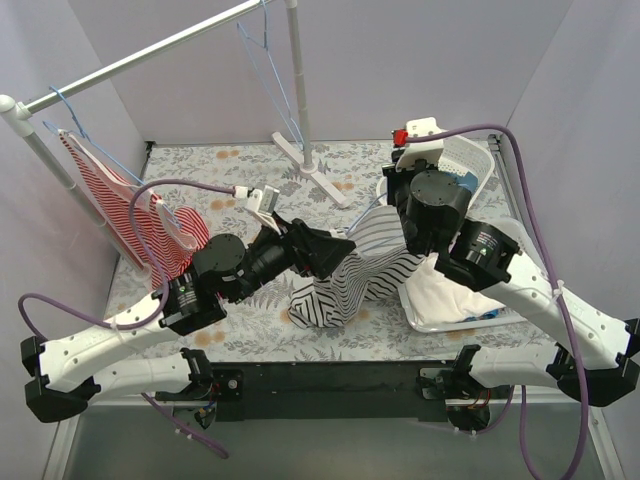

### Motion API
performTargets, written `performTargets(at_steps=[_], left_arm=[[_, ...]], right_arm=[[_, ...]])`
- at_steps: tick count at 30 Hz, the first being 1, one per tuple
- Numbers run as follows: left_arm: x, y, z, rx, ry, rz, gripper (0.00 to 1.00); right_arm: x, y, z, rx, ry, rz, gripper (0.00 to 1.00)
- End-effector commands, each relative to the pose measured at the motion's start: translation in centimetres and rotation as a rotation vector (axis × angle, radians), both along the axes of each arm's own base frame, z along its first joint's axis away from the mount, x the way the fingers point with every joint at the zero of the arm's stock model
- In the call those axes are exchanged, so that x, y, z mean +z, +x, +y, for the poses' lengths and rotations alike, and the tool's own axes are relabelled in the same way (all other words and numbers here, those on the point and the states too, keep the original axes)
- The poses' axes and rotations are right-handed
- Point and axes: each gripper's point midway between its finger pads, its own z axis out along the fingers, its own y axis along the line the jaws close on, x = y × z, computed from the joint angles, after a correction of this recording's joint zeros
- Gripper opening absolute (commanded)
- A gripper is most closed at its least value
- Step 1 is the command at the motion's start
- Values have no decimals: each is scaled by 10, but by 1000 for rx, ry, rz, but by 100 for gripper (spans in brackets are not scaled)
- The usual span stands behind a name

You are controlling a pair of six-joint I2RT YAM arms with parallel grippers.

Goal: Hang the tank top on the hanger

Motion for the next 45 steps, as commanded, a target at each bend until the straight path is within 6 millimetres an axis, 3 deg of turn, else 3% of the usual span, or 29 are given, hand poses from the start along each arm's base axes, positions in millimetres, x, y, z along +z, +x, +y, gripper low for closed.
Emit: performTargets(at_steps=[1, 2, 3, 5, 9, 10, 11, 13, 14, 18, 19, 20, 24, 25, 28, 31, 34, 36, 37, 45], left_arm=[[27, -10, 18, -16, 77, -26, 81], [20, -9, 22, -7, 148, -8, 81], [35, -12, 26, -15, 147, -29, 81], [36, -12, 30, -11, 199, -33, 81], [65, -10, 56, 54, 184, -94, 83], [80, -7, 67, 95, 159, -113, 83], [90, -9, 74, 109, 141, -128, 83], [112, -8, 86, 142, 111, -165, 82], [119, -8, 88, 149, 104, -175, 82], [142, -8, 99, 177, 80, -216, 82], [146, -8, 100, 180, 76, -221, 82], [151, -9, 104, 187, 72, -231, 82], [151, -11, 106, 179, 96, -234, 80], [149, -11, 105, 173, 109, -230, 78], [129, -13, 96, 127, 185, -198, 70], [96, -20, 82, 46, 269, -142, 62], [58, -30, 66, -45, 324, -69, 56], [50, -38, 62, -89, 301, -52, 52], [35, -40, 56, -112, 311, -22, 52], [7, -38, 40, -123, 277, 47, 52]], right_arm=[[40, -11, -7, 43, 140, -62, 1], [43, -12, -7, 50, 151, -66, 1], [47, -13, -5, 63, 157, -70, 1], [59, -14, -5, 75, 180, -86, 1], [93, -15, 2, 121, 194, -138, 1], [97, -12, 10, 133, 180, -143, 1], [125, -16, 5, 146, 206, -189, 1], [145, -14, 16, 182, 197, -222, 1], [172, -21, 8, 194, 239, -266, 1], [216, -35, 19, 321, 289, -355, 1], [218, -38, 25, 351, 296, -357, 1], [218, -40, 30, 378, 299, -357, 1], [186, -47, 62, 521, 260, -300, 1], [163, -45, 73, 543, 238, -255, 1], [124, -47, 92, 613, 201, -189, 1], [92, -54, 109, 698, 173, -149, 1], [80, -59, 118, 746, 188, -137, 1], [69, -58, 123, 755, 187, -122, 1], [67, -59, 124, 758, 188, -120, 1], [56, -62, 138, 809, 197, -119, 1]])
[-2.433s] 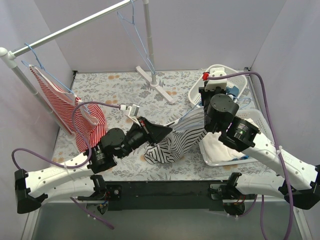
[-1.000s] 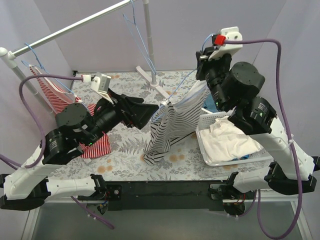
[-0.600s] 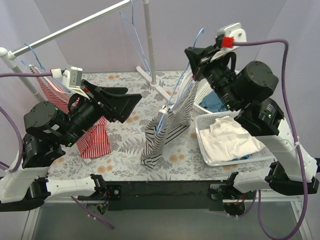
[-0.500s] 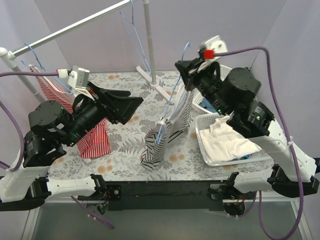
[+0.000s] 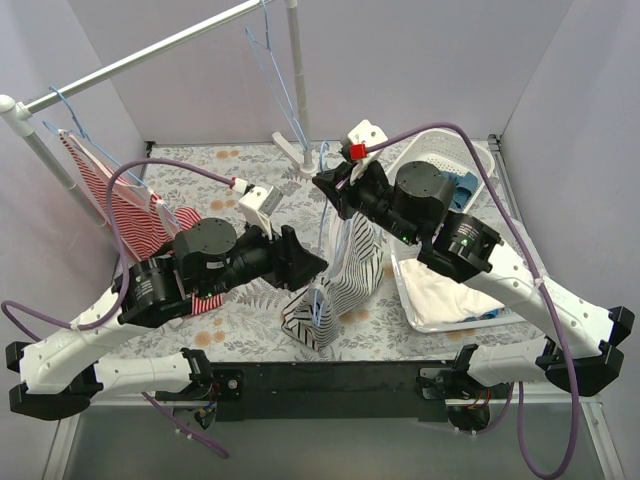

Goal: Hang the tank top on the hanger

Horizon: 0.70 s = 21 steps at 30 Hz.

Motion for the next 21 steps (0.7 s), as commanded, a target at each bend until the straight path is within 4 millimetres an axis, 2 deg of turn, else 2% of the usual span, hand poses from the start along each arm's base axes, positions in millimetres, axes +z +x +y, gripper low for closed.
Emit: performTargets(at_steps=[1, 3, 5, 6, 7, 11, 12, 13, 18, 21], left_arm=[[14, -7, -7, -33, -110, 14, 52], [6, -7, -12, -35, -115, 35, 51], [9, -8, -14, -42, -155, 35, 52], [1, -9, -16, -42, -158, 55, 51], [6, -9, -16, -39, -186, 52, 52], [2, -8, -13, -17, -230, 69, 47], [-4, -7, -14, -11, -232, 82, 46], [-2, -7, -14, -7, -250, 79, 45], [-5, -4, -11, 23, -284, 91, 36], [-8, -4, -12, 24, -296, 104, 36]], right_arm=[[44, -13, 0, 56, 155, -72, 1], [42, -14, 2, 65, 154, -73, 1], [41, -14, 3, 72, 153, -80, 1], [39, -15, 5, 81, 150, -81, 1], [38, -16, 5, 87, 153, -87, 1], [32, -22, 7, 120, 144, -97, 1], [37, -23, 8, 133, 161, -112, 1], [38, -26, 7, 143, 166, -116, 1], [35, -31, 7, 164, 170, -124, 1], [34, -27, 3, 136, 172, -123, 1]])
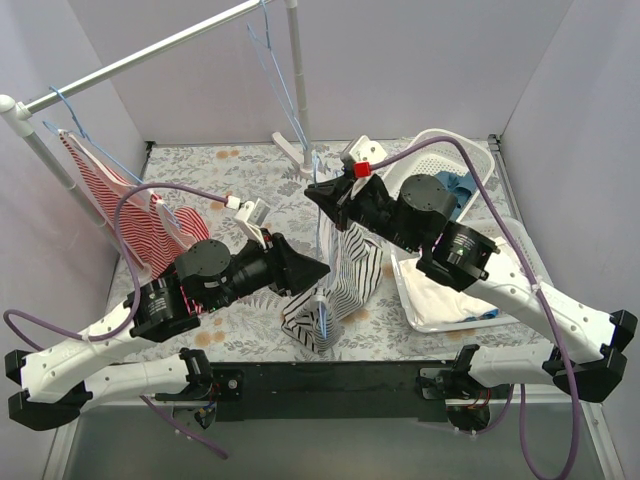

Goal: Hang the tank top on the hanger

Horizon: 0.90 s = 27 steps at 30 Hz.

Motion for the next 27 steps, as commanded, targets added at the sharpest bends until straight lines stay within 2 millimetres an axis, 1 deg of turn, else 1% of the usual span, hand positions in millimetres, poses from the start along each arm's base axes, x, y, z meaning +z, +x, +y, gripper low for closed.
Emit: performTargets(at_steps=[1, 3, 5, 6, 7, 8, 9, 10, 11, 12, 13, 14, 15, 17, 18, 19, 22, 27], left_arm=[[9, 3, 1, 22, -61, 5, 44], [7, 4, 3, 34, -42, 11, 44], [-2, 5, 5, 41, 7, 22, 50], [4, 7, 9, 56, 12, 9, 51], [-3, 8, 10, 64, 54, 18, 51], [-3, 10, 12, 74, 73, 17, 51], [7, 13, 16, 99, 81, 2, 52], [1, 14, 21, 109, 134, 11, 52], [-7, 19, 17, 117, 182, 21, 51], [1, 20, 18, 122, 195, 7, 50], [-8, 22, 20, 128, 246, 17, 49], [-14, 24, 16, 128, 281, 24, 48], [-17, 25, 15, 129, 305, 26, 46], [-23, 28, 19, 140, 364, 29, 44], [-31, 30, 17, 144, 403, 38, 42], [-37, 32, 22, 158, 445, 42, 41], [-52, 35, 28, 184, 522, 55, 39], [-56, 42, 41, 239, 563, 40, 40]], right_arm=[[42, -8, -13, -8, 122, -78, 1], [44, -1, -20, -61, 127, -72, 1], [41, 7, -22, -100, 114, -65, 1], [39, 11, -23, -128, 107, -61, 1], [37, 16, -22, -148, 99, -54, 1], [35, 19, -21, -162, 92, -50, 1], [34, 23, -23, -192, 87, -47, 1], [34, 27, -20, -211, 84, -42, 1], [33, 30, -20, -229, 79, -42, 1], [33, 32, -20, -256, 77, -41, 1], [29, 36, -18, -276, 67, -36, 1], [24, 38, -18, -295, 40, -23, 1], [19, 41, -16, -323, 22, -20, 1], [18, 45, -17, -362, 6, -18, 1], [13, 48, -17, -390, -13, -21, 1], [13, 49, -18, -400, -16, -24, 1], [12, 51, -18, -413, -24, -29, 1], [9, 57, -19, -446, -44, -39, 1]])
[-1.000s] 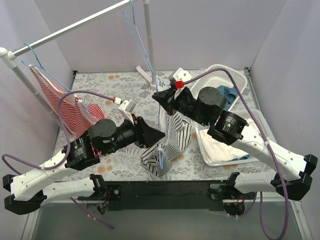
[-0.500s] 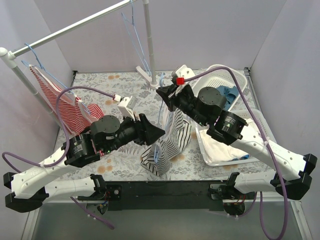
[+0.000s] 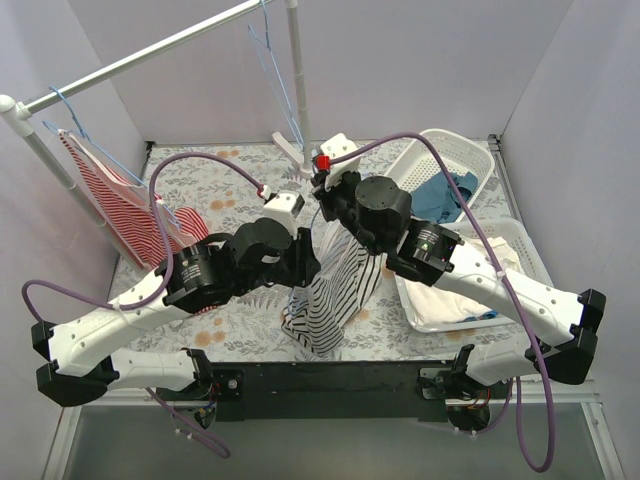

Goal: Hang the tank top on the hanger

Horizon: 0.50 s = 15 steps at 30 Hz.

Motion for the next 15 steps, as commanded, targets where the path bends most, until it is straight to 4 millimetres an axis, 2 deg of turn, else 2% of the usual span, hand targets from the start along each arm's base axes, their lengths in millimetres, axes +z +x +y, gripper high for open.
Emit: performTargets(at_steps=[1, 7, 9, 11, 12, 14, 15], left_arm=[[5, 5, 26, 52, 67, -46, 39], [-3, 4, 31, 47, 104, -45, 40], [-7, 2, 31, 40, 105, -41, 36], [-8, 2, 28, 28, 94, -41, 28], [-7, 1, 27, 24, 83, -42, 19], [-11, -2, 21, -6, 57, -43, 10], [-10, -3, 20, -13, 41, -49, 0]], right_arm=[[44, 5, -12, -64, 83, -73, 1], [43, 8, -12, -81, 72, -78, 1], [42, 8, -9, -72, 70, -77, 1], [42, 7, -7, -61, 75, -75, 1], [41, 6, -5, -52, 76, -71, 1], [41, 5, -4, -44, 79, -70, 1], [40, 4, -1, -28, 79, -67, 1]])
